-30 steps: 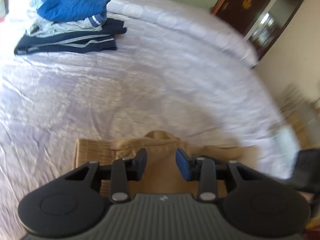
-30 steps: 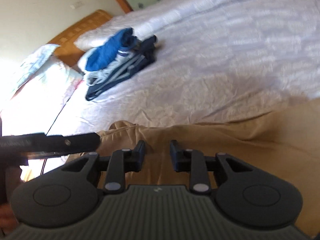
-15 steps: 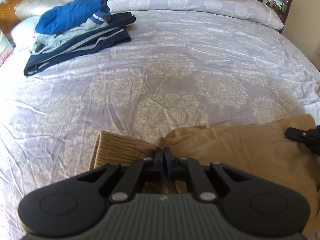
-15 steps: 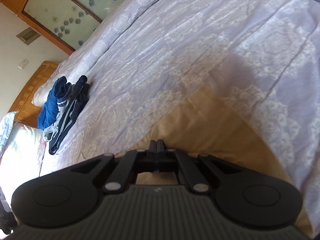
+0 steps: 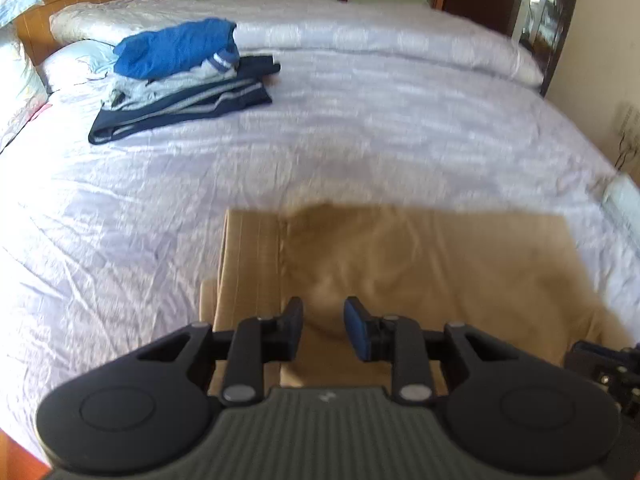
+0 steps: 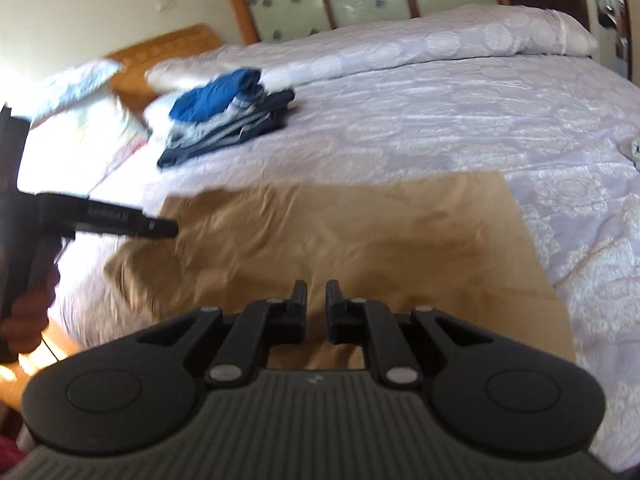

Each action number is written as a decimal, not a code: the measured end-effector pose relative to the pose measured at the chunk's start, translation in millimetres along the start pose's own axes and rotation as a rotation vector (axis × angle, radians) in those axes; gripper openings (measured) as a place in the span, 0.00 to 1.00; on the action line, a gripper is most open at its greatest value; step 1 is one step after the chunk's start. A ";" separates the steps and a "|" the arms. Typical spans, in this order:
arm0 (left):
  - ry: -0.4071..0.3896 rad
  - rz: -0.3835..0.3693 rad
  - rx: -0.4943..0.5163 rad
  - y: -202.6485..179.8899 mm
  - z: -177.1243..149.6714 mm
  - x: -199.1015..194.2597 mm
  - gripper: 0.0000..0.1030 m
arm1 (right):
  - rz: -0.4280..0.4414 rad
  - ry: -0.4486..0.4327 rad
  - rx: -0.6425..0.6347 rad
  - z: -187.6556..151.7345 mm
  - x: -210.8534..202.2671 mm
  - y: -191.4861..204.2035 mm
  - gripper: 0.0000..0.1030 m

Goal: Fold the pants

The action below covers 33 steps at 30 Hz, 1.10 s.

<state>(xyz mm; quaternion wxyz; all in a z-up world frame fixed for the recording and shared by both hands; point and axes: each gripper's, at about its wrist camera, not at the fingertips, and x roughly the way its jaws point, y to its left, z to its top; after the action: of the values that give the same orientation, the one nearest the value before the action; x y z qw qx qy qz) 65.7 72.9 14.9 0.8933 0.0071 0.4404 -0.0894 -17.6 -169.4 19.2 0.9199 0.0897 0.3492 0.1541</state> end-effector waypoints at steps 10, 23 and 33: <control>0.033 0.102 0.088 -15.7 -14.0 23.6 0.25 | 0.028 0.103 0.284 -25.1 15.4 -51.8 0.03; 0.013 0.094 0.097 -16.0 -18.3 21.2 0.24 | -0.084 -0.058 0.396 -21.2 -44.7 -78.3 0.20; 0.019 0.086 0.092 -14.1 -16.9 21.7 0.24 | 0.096 -0.001 0.512 -18.7 -22.4 -72.4 0.34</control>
<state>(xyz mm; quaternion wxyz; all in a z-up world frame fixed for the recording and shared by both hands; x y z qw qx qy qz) 63.1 57.3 -11.6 0.8909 0.0678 0.4435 -0.0708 -30.0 -243.9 -0.7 0.8590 0.3363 0.3716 0.1039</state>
